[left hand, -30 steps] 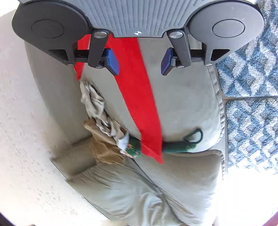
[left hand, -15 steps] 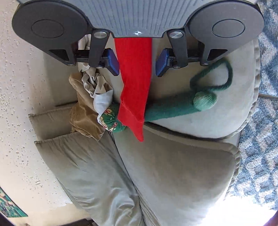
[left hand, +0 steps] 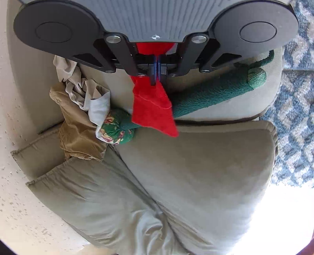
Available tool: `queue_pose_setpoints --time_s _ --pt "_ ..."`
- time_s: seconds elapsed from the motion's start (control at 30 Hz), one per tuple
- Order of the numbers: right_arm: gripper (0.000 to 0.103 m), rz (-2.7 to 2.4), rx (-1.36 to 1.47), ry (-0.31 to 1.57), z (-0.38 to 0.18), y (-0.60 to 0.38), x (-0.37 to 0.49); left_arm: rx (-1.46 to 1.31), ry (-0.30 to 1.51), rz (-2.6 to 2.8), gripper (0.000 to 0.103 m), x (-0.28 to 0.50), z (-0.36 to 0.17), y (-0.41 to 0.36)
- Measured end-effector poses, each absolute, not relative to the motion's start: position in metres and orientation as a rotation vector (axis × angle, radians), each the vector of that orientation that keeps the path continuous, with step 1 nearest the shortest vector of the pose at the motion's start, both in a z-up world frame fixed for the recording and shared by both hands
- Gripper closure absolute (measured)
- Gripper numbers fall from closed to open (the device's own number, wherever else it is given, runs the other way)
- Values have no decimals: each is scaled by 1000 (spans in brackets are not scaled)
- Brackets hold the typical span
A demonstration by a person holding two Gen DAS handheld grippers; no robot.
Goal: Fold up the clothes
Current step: 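Carry the sleeve across the shirt with the left gripper and release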
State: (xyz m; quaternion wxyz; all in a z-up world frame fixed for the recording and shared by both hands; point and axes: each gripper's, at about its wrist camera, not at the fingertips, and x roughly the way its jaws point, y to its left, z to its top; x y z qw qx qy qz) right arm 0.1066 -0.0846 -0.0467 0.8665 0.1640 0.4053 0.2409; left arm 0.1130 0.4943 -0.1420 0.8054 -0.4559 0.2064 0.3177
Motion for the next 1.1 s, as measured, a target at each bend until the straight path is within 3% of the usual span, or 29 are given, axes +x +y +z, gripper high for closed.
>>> queue_pose_setpoints --time_s 0.27,0.53,0.8,1.0,1.1 --pt "13 445 455 853 -50 -127 98 -632 454 479 103 116 -59 411" --pt "13 429 489 976 -88 -162 73 -390 462 232 103 123 -16 245" --pt "14 457 541 980 -104 -198 52 -47 464 39 103 124 -20 55" --pt "14 366 663 903 -100 -249 46 100 565 -1 103 140 -58 -42" --pt "14 288 748 802 -91 -282 38 222 712 -25 82 148 -97 -79"
